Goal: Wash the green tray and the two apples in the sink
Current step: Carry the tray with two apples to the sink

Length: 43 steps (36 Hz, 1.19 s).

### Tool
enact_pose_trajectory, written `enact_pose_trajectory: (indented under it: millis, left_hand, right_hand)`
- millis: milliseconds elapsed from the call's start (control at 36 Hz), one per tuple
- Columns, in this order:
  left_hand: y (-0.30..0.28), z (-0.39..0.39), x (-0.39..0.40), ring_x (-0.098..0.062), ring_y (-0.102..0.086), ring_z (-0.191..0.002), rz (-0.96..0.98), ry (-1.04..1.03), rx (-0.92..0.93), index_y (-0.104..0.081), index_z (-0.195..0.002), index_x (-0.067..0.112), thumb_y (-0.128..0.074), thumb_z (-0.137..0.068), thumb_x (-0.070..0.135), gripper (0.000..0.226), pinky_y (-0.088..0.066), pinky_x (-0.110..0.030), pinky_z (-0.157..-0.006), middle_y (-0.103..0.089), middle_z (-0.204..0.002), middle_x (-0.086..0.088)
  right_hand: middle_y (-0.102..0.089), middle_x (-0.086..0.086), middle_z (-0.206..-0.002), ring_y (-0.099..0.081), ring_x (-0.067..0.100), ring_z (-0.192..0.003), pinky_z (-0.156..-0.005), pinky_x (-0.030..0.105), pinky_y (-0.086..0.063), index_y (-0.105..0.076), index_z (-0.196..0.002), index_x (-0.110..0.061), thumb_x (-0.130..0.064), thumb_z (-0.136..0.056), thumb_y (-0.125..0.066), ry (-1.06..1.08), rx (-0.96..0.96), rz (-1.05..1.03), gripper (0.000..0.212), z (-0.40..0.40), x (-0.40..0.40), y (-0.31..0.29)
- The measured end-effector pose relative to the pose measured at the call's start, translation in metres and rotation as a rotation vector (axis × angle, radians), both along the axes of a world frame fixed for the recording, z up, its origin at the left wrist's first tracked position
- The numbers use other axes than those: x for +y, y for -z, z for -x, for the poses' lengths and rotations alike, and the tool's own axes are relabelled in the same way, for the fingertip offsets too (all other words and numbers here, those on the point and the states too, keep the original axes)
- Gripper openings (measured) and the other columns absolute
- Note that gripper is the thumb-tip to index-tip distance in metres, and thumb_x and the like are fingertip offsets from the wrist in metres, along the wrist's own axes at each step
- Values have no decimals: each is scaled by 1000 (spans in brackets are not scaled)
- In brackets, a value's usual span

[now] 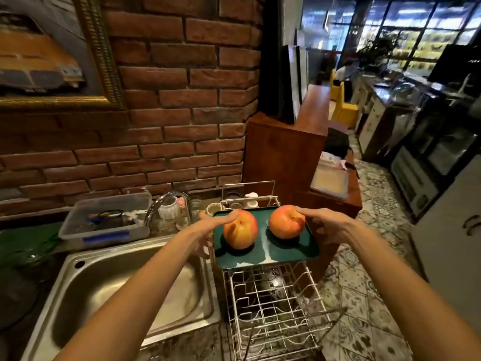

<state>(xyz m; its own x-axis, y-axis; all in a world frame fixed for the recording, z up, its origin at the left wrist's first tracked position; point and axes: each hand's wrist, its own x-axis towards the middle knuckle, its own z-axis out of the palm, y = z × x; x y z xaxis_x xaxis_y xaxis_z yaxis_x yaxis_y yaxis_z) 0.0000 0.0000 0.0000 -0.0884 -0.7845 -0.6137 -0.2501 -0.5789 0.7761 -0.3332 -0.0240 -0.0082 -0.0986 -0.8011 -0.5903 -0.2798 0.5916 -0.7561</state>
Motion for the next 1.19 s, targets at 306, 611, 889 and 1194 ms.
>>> enact_pose_trajectory:
  millis: [306,611,889,1194]
  left_hand:
    - [8,17,-20,-46,-35,-137,19,-55,-56,2,-151,44,-88,-59,55,128,-45,-67,-95,-20,-160,-13]
    - [8,26,-25,-46,-39,-132,-1,-98,-167,0,-152,33,-89,-64,45,126,-48,-59,-82,-23,-157,-16]
    - [10,25,-28,-45,-42,-130,4,-137,-162,-3,-153,25,-89,-64,44,125,-49,-61,-88,-28,-154,-18]
    - [3,11,-28,-44,-43,-129,-8,-83,-165,-30,-149,19,-88,-64,45,106,-46,-58,-88,-31,-153,-17]
  right_hand:
    - [-43,19,-148,-48,39,-128,-100,56,-45,-32,-153,-15,-57,-50,-89,-112,-90,-55,125,-2,-8,12]
    - [-54,13,-112,-58,32,-98,-65,43,-48,-43,-128,-17,-55,-41,-89,-77,-27,-41,105,-10,-10,-1]
    - [-52,20,-127,-56,38,-105,-70,48,-49,-41,-133,-12,-44,-67,-85,-25,-3,-20,85,-13,-10,2]
    - [-47,25,-139,-50,44,-123,-101,62,-42,-35,-146,-11,-43,-73,-82,-67,29,-5,93,-23,-7,-12]
